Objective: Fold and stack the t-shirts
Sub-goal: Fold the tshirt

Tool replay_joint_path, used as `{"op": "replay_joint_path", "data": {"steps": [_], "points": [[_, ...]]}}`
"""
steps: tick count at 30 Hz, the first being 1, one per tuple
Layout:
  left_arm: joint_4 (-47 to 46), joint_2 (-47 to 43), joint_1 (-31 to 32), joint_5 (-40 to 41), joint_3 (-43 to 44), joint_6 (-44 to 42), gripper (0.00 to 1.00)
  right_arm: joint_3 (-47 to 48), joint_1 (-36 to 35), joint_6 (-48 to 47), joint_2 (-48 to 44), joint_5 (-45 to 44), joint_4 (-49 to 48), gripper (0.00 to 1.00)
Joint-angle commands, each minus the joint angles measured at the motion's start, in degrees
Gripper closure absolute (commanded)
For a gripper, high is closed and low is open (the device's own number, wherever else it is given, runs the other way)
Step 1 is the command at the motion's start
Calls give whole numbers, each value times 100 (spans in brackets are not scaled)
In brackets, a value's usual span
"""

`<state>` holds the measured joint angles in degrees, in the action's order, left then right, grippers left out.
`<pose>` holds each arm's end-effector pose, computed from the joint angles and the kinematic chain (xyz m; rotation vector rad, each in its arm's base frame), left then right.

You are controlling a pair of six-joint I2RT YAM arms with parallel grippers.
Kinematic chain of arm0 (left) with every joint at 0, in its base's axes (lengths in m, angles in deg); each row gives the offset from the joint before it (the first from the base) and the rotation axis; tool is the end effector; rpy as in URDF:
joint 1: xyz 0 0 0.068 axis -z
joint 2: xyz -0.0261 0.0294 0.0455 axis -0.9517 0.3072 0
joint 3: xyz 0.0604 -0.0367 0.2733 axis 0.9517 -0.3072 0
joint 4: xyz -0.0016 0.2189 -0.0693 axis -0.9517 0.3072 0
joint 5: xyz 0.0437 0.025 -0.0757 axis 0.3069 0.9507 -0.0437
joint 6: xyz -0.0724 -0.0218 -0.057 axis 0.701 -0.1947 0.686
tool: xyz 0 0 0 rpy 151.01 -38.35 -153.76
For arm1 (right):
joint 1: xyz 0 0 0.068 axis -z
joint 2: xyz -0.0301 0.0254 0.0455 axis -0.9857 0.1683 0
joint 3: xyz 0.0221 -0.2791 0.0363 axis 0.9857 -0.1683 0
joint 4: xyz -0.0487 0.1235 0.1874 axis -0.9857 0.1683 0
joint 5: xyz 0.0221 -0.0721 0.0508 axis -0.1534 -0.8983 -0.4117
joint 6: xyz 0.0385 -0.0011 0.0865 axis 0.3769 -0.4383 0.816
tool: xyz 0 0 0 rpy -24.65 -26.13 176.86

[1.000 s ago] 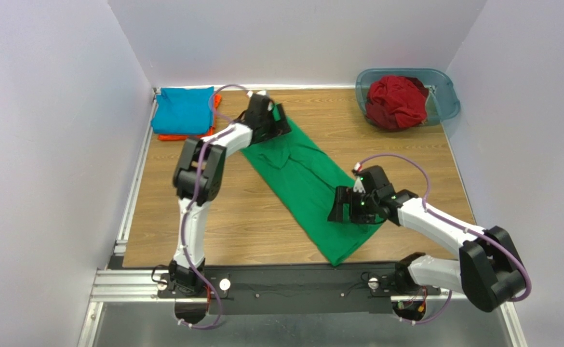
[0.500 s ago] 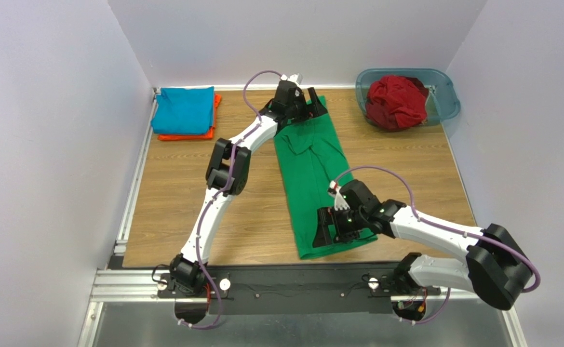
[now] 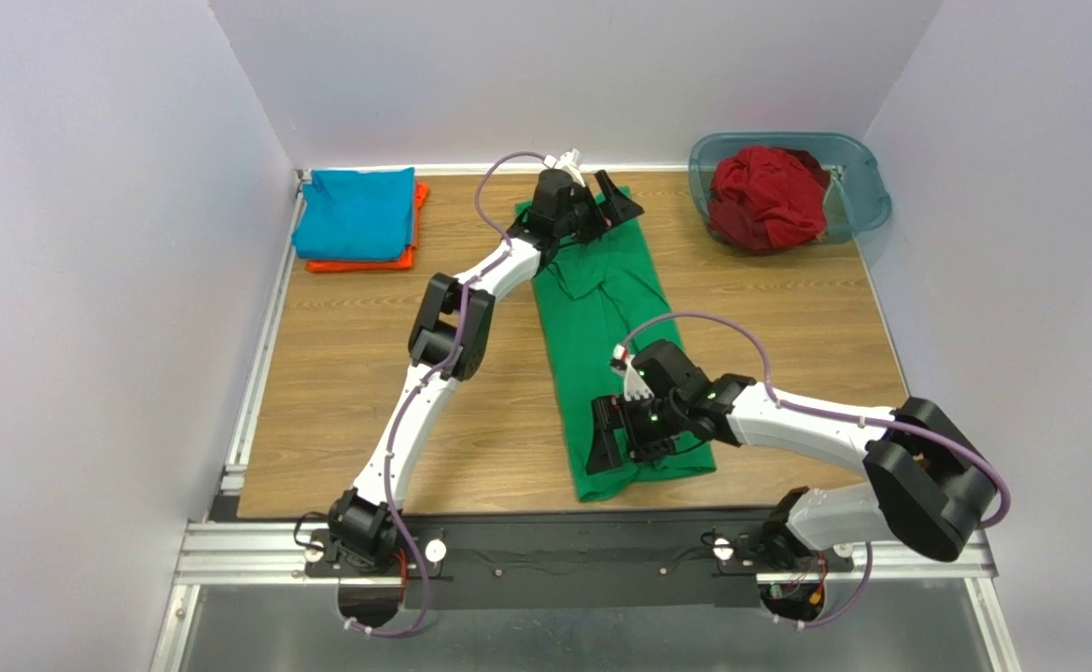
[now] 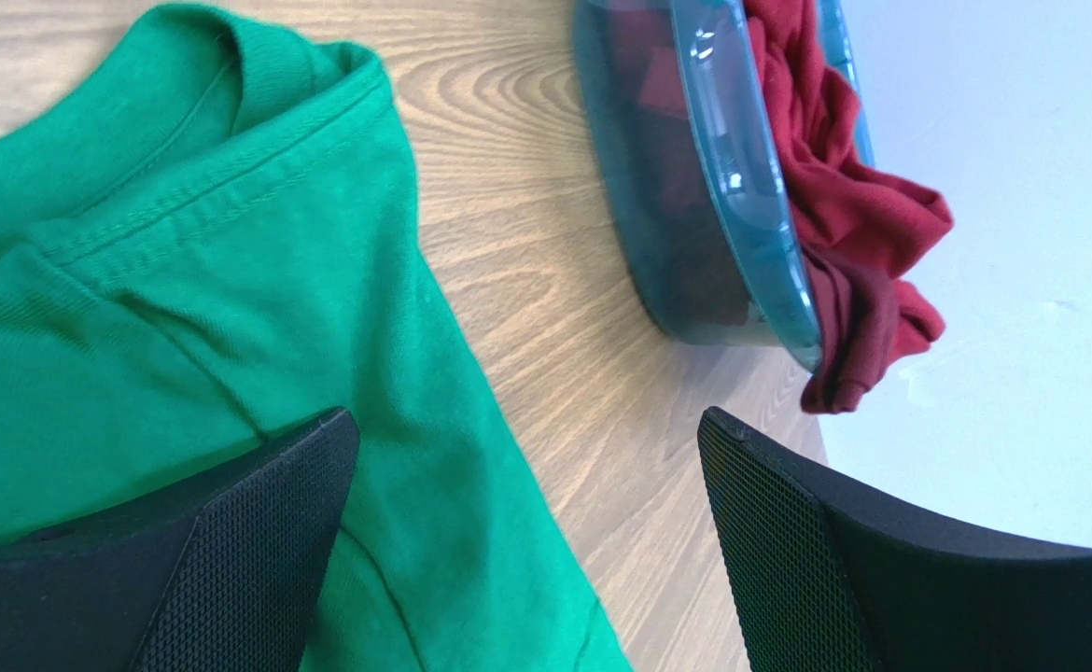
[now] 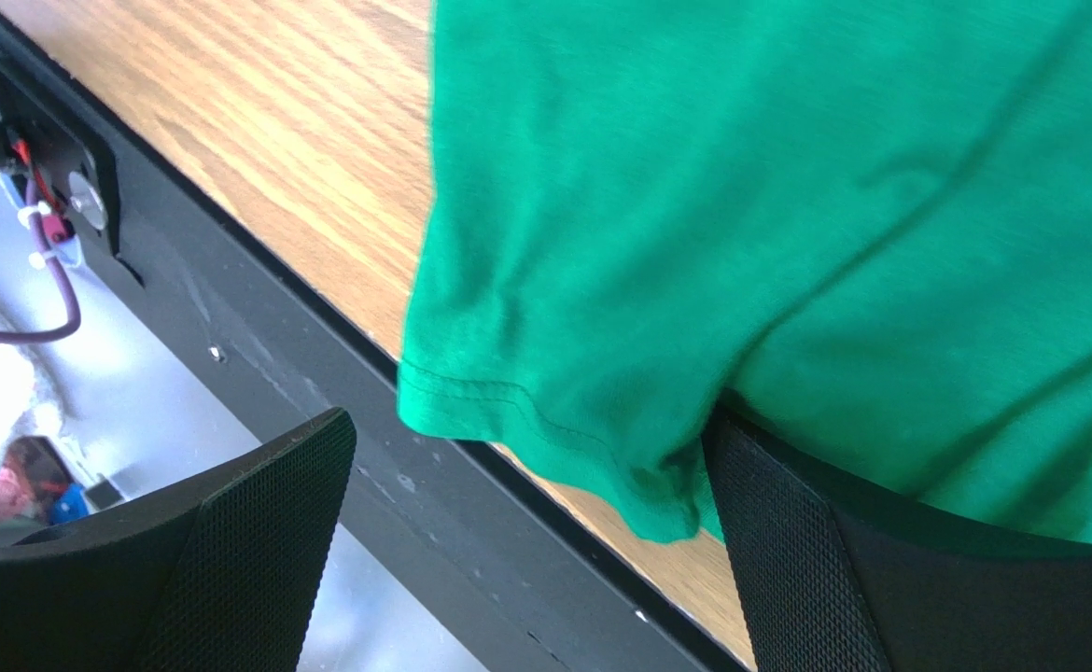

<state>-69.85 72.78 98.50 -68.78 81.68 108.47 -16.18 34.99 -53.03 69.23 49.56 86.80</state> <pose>0.5599 -0.3139 0.1373 -0.1670 1.9992 -1.2957 0.1411 0.1905 0.1525 -0.4899 2.7589 0.9494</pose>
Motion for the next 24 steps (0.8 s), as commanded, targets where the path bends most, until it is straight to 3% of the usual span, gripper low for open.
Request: {"op": "replay_joint_path", "data": {"steps": [1, 6, 11, 14, 20, 24], "points": [[271, 175, 50, 61, 232, 134, 1, 65, -283, -37, 226, 61, -78, 0], [316, 465, 50, 62, 759, 222, 1, 179, -688, 121, 446, 53, -140, 0], [-667, 667, 146, -473, 619, 907, 1, 363, -961, 148, 657, -26, -254, 0], [-704, 791, 261, -430, 804, 935, 1, 566, -1049, 104, 762, -61, -263, 0], [-484, 405, 112, -202, 707, 610, 1, 803, -1058, 95, 270, -264, -9, 0], [-405, -333, 6, -202, 707, 276, 1, 1111, -1067, 42, -265, -632, 579, 0]]}}
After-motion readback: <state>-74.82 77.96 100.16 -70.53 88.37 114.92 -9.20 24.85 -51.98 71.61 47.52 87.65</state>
